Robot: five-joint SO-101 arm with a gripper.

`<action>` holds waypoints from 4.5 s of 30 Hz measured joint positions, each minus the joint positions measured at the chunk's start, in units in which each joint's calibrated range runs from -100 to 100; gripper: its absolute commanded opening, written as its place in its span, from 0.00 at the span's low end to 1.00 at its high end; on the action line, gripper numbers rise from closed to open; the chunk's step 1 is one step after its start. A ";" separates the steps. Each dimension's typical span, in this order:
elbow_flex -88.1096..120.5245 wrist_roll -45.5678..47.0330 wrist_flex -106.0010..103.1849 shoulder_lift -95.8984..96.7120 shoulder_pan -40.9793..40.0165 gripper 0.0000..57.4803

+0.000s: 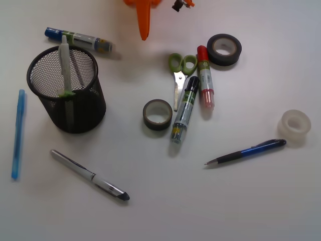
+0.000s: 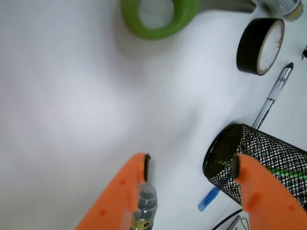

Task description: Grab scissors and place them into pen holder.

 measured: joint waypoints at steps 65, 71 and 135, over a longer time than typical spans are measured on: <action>-78.44 -59.19 12.44 104.62 -21.09 0.29; -75.74 -58.36 7.08 104.62 -20.42 0.29; -61.90 -26.52 -18.14 68.47 -4.22 0.00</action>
